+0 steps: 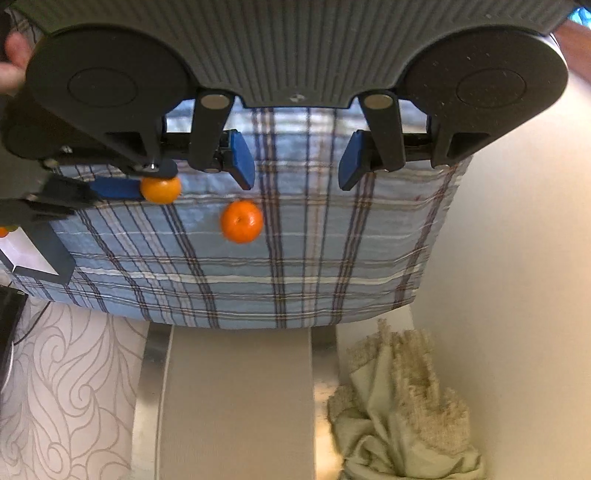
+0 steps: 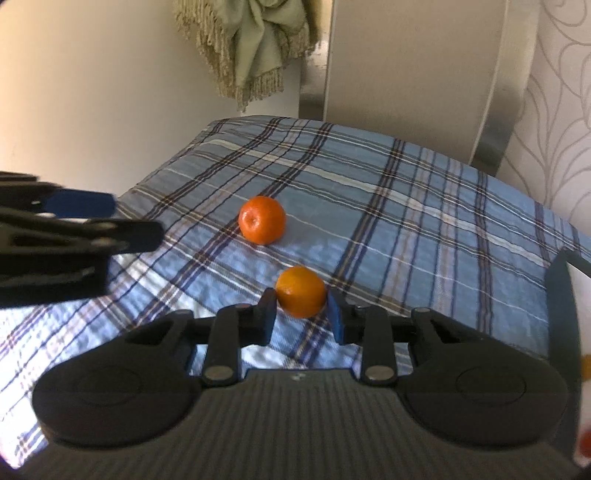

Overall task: Organize fruits
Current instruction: 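Close right gripper on the nearer orange, then close left gripper on the other orange while right gripper holds its orange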

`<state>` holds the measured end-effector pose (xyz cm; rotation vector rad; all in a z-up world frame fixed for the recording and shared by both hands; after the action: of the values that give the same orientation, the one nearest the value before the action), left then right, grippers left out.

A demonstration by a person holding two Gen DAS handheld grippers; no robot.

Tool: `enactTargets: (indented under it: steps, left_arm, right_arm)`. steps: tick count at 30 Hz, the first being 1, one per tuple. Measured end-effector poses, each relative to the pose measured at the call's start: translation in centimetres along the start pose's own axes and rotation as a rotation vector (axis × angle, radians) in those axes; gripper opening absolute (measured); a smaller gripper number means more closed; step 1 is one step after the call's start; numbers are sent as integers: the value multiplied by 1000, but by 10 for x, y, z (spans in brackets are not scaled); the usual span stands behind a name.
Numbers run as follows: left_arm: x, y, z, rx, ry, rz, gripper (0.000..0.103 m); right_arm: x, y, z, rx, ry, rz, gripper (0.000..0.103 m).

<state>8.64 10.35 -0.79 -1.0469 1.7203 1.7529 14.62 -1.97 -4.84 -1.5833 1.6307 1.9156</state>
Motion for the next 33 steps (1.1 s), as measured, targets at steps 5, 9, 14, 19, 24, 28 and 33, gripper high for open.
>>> enactTargets:
  steps: [5,9,14,19,24,28,33]
  left_arm:
    - [-12,-28,-12,29,-38,1,56]
    - [-17,-51,-23,53,-66,15,56]
    - [-20,-74,-28,54,-85,36,56]
    - [-20,-90,-26,72,-69,56,56]
    - [-18,-97,-23,85,-43,67,47]
    - [-15,-96,-29,74,-59,69,43]
    - [-14,-91,-30,54,-36,69,43]
  right_arm:
    - [2,20,-17,14,-38,-5,33]
    - [2,38,-31,27,-78,-15,33]
    - [1,61,-44,41,-108,-29,33]
    - [-3,80,-52,68,-114,-39,32]
    - [-5,101,-60,102,-135,-43,32]
    - [1,111,-64,122,-159,-38,32]
    - [14,116,-67,101,-167,-30,32]
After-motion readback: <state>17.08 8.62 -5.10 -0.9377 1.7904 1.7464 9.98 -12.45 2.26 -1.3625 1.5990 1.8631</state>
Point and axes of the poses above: each gripper's, at about its wrist camera, not at the fingertips, and y roughly against the way its jaws point, z to its left, x to its underside, the point moved 9 cm from there along -y, roughly the way its jaws point, and after that the axes turned 11 degrees about x, right-handed, at the moved point
